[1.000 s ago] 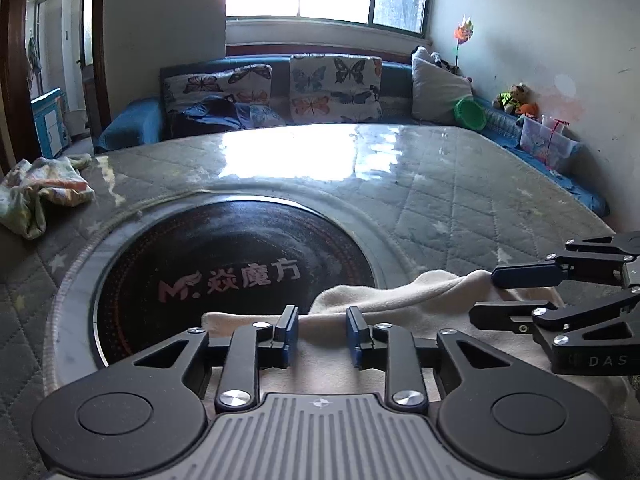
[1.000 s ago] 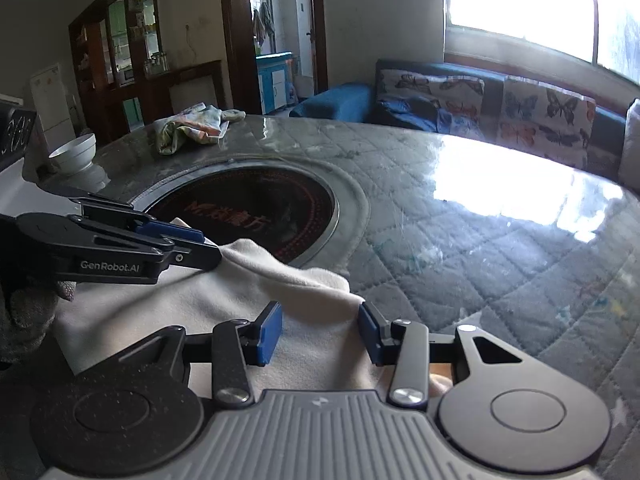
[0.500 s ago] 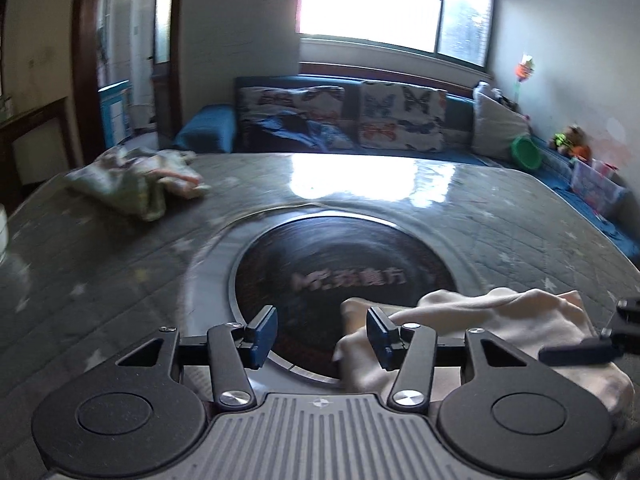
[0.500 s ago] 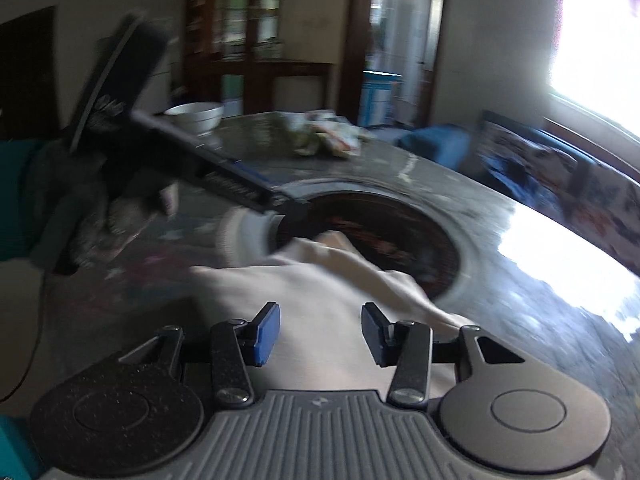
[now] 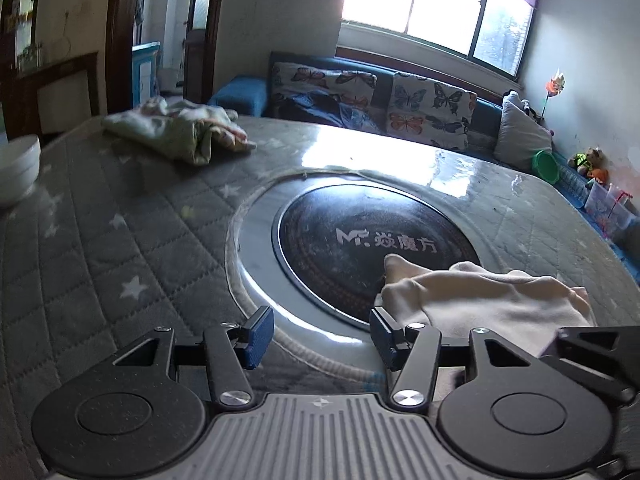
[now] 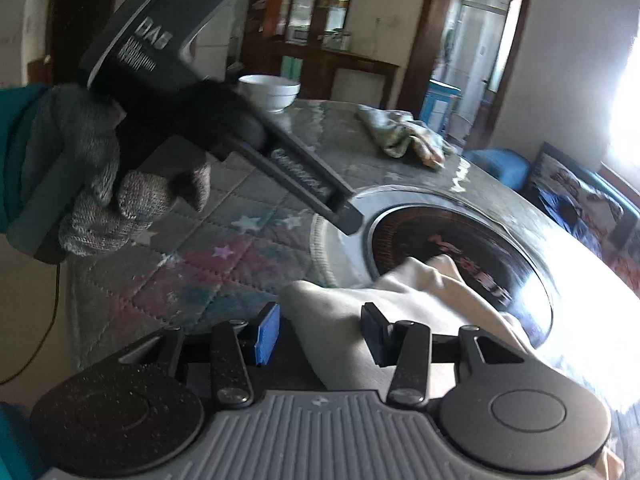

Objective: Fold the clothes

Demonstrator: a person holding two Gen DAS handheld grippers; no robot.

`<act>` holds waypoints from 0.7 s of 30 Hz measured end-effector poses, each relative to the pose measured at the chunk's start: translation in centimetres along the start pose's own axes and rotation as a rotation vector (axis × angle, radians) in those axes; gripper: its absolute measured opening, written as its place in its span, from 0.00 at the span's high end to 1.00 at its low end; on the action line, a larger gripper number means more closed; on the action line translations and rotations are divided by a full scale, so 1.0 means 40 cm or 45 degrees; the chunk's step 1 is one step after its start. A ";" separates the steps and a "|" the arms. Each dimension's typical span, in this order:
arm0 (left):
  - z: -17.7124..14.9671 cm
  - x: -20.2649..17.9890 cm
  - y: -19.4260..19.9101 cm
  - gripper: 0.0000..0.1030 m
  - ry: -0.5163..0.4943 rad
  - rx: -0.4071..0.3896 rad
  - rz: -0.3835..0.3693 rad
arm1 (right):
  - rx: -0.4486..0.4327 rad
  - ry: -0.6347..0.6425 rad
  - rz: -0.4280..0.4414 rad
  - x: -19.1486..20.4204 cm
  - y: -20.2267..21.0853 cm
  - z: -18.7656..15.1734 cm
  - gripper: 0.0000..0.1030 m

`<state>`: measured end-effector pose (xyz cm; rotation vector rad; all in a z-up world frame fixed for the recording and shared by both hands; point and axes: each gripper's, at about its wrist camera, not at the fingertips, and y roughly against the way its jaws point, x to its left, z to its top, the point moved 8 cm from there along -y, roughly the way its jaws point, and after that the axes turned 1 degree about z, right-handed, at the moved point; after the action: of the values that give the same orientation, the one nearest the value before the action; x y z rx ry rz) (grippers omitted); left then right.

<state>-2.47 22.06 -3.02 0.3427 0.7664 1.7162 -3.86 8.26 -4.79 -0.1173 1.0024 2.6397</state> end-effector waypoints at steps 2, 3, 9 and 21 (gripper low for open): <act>-0.006 -0.004 -0.002 0.44 0.019 0.015 -0.015 | 0.015 0.028 -0.013 0.009 -0.017 -0.001 0.56; -0.008 -0.007 -0.002 0.43 0.031 0.021 -0.027 | 0.024 0.032 -0.021 0.011 -0.026 -0.003 0.60; -0.004 -0.028 -0.015 0.41 0.146 0.072 -0.119 | -0.030 -0.107 -0.011 -0.030 -0.002 0.011 0.86; -0.015 -0.055 -0.071 0.40 0.535 0.277 -0.326 | -0.182 -0.404 0.051 -0.115 0.087 0.032 0.88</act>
<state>-0.05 20.13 -4.94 0.0222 1.2532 1.4799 -0.57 5.45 -0.74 0.2839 0.7179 2.6521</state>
